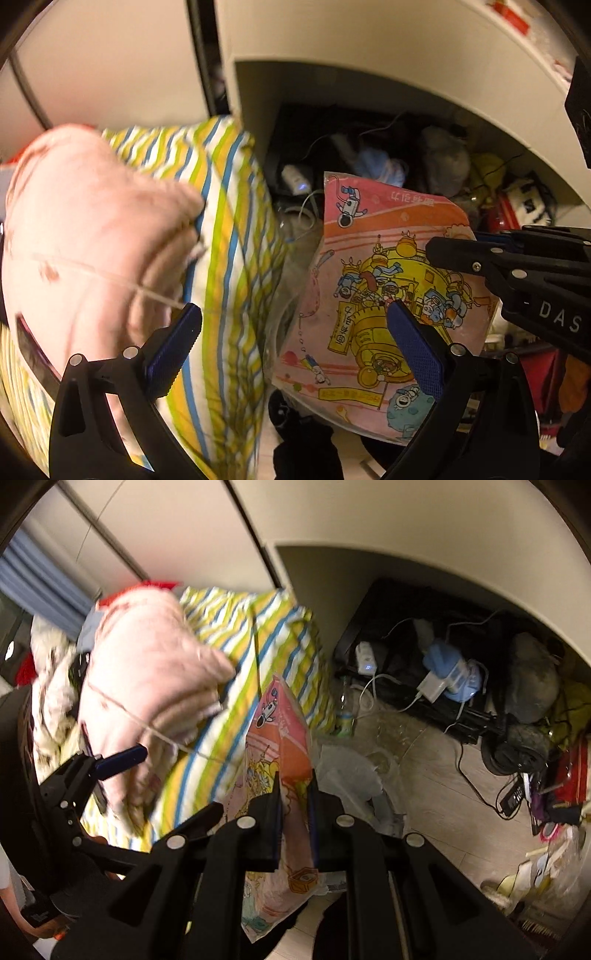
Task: Collect trash
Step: 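Lower the pink bag into the grey bin and open the right tool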
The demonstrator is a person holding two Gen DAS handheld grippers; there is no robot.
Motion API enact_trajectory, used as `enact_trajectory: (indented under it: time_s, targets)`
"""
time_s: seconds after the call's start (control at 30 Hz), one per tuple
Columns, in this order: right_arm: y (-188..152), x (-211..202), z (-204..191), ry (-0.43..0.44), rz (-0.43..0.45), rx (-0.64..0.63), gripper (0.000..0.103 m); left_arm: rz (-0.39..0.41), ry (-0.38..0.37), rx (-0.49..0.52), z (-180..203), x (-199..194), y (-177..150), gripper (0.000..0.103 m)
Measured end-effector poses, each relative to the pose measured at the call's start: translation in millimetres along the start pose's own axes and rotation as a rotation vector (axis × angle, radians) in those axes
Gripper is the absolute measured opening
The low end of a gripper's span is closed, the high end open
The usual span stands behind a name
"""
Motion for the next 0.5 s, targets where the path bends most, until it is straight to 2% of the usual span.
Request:
enact_trajectory:
  time_s: [0.27,0.5]
  targets:
    - [-45,91,16,0.024,-0.133,-0.117,0.013,-0.09,0.064,-0.076,-14,77,-59,0.097]
    - [-77,169,33,0.014,-0.178,-0.129,0.013,-0.146,0.077,-0.114,-23,148,-95,0.097]
Point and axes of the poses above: each gripper's, at about its wrist camera, not at the fingertips, and x roughly the way its jaws point, z to its right, y to its top, the point moved 6 cm from there along x, roughly the way its jaws point, and after that the axes turned 9 degrees about -x, right-handed, at the moved point
